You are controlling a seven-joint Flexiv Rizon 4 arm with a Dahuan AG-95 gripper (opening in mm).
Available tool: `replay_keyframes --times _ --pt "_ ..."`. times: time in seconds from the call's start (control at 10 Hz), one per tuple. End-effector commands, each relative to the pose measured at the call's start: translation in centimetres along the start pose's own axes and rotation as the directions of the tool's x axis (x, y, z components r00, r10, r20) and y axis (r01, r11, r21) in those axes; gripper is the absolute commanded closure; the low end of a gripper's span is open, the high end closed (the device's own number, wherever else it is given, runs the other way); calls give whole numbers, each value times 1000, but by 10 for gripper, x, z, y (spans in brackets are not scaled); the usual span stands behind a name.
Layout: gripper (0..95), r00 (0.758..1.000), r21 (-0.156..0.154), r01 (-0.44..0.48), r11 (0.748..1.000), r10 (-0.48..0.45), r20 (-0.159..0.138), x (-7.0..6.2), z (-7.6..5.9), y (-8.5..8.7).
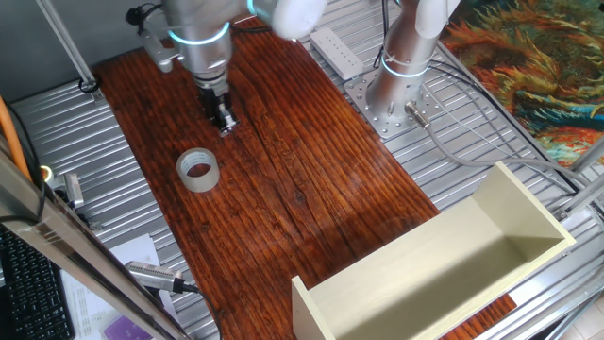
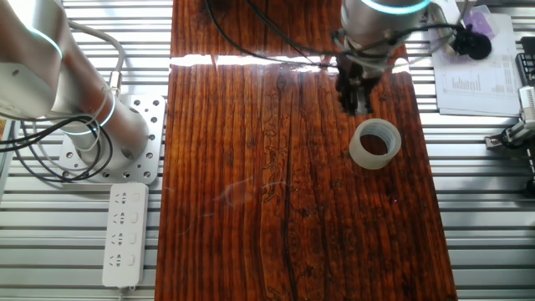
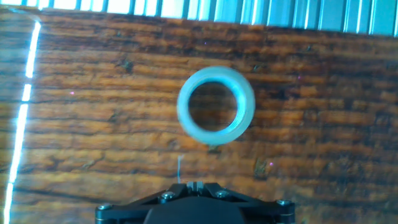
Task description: Put the object on the shelf
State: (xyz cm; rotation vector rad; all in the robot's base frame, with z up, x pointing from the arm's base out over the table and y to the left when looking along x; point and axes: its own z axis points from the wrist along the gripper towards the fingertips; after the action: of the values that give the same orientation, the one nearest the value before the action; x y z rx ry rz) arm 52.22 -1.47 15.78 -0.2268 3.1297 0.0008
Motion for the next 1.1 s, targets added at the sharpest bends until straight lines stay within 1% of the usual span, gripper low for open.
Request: replay_keyframes --times 0.1,0.2,0.4,0.5,0.6,0.7,1.1 --pt "950 1000 -5 16 1000 -16 -10 -16 4 -10" --pt "950 1000 -6 18 1000 -18 -9 -21 5 -12" --pt "950 1000 -3 27 1000 -27 -11 -39 8 -24" --pt "950 999 -5 31 999 -31 -5 -46 13 -28" --pt "950 999 -4 42 999 -42 4 -49 18 -31" --pt "950 999 -4 50 999 -50 7 -55 24 -33" --pt "950 998 -4 63 998 -63 6 -55 24 -33"
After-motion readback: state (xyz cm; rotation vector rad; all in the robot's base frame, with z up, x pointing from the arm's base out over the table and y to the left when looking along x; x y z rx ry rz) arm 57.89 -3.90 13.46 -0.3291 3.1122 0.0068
